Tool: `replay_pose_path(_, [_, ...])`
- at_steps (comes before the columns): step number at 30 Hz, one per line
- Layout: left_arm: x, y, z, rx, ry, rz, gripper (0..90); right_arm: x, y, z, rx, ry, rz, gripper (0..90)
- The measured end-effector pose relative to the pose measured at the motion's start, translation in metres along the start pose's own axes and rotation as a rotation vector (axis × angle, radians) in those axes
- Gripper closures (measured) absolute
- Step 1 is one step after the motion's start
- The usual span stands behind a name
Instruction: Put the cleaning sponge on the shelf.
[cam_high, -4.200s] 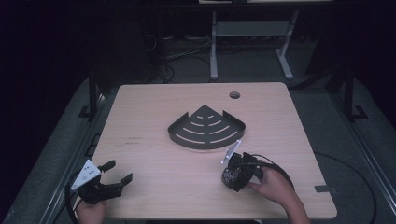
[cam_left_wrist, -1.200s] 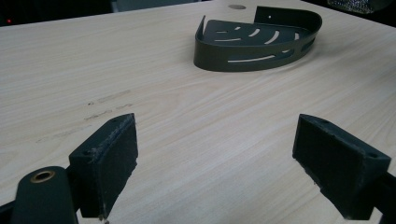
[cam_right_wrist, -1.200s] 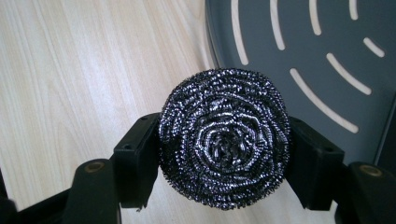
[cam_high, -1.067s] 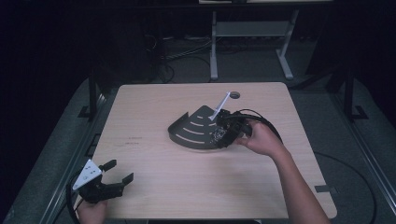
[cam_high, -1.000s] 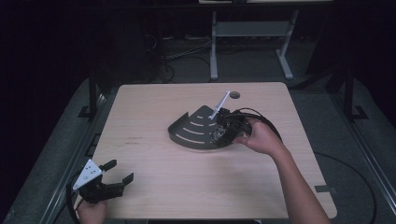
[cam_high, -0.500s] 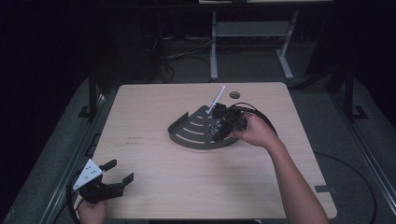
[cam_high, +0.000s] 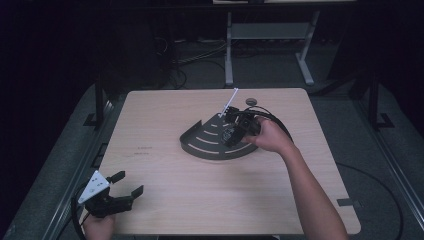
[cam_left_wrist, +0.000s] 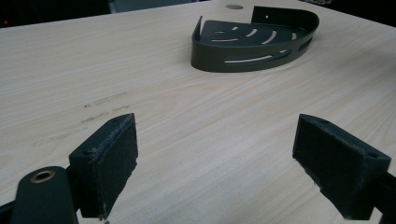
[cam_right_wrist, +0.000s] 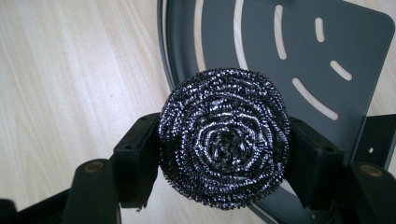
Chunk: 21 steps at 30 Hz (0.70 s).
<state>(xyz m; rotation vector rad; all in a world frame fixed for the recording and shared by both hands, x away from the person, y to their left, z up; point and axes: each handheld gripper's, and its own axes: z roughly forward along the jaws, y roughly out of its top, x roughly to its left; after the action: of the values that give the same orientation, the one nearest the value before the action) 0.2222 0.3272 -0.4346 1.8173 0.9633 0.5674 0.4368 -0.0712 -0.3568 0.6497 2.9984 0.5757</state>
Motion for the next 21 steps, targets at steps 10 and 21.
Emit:
replay_pose_path(10, [0.001, 0.000, -0.001, -0.004, 0.001, -0.003, 13.4, -0.009, 0.004, 0.017, 0.014, -0.005, 0.030, 33.0])
replay_pose_path(21, [0.000, 0.000, -0.001, -0.004, 0.001, -0.001, 13.4, -0.019, 0.005, 0.033, 0.010, -0.009, 0.063, 32.7])
